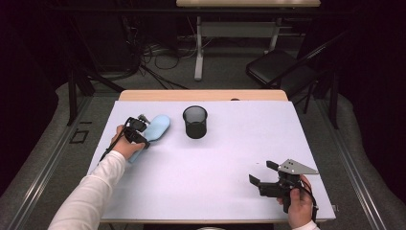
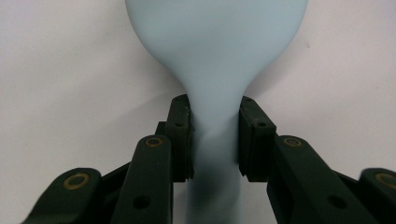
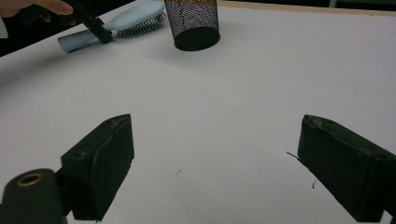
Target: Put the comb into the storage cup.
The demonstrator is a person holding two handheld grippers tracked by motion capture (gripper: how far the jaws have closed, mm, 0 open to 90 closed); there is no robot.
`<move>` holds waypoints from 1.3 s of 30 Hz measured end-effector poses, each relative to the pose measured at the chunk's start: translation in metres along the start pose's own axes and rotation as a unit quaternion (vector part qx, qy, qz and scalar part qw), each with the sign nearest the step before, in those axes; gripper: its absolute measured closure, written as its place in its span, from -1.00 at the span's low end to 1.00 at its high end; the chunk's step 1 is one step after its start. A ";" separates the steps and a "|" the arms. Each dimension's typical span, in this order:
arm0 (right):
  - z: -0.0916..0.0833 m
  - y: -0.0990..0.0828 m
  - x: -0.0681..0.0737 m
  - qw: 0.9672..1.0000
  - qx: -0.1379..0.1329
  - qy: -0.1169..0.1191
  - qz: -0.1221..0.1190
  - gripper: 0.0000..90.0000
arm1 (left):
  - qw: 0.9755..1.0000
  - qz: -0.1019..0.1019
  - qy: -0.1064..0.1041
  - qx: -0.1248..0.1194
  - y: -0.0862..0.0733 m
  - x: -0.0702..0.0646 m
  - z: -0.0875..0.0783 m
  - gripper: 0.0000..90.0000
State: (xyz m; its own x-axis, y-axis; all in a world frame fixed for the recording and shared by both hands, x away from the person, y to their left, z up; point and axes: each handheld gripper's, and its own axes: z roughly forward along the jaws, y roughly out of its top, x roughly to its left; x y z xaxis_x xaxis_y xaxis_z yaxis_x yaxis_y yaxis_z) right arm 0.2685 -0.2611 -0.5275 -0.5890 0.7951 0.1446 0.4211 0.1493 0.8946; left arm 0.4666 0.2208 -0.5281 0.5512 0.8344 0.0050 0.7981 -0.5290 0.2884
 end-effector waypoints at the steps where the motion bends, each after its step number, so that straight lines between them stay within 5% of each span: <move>1: 0.000 0.000 0.000 1.000 0.001 0.000 0.000 -0.77 | 1.000 0.005 0.002 0.000 0.000 0.000 -0.001 0.54; 25: 0.001 0.000 0.000 1.000 -0.001 0.000 0.003 -0.77 | 0.999 0.001 -0.009 -0.048 -0.003 -0.001 -0.018 0.55; 39: 0.001 -0.001 0.000 1.000 0.000 -0.001 0.001 -0.76 | 0.996 -0.019 -0.026 -0.083 -0.016 0.006 -0.028 0.55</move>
State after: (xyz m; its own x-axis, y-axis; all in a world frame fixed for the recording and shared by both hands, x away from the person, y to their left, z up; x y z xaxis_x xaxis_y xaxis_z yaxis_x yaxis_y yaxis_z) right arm 0.2696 -0.2606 -0.5287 -0.5875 0.7961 0.1448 0.4221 0.1489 0.8942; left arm 0.4500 0.2384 -0.5064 0.5366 0.8419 -0.0563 0.7697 -0.4611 0.4415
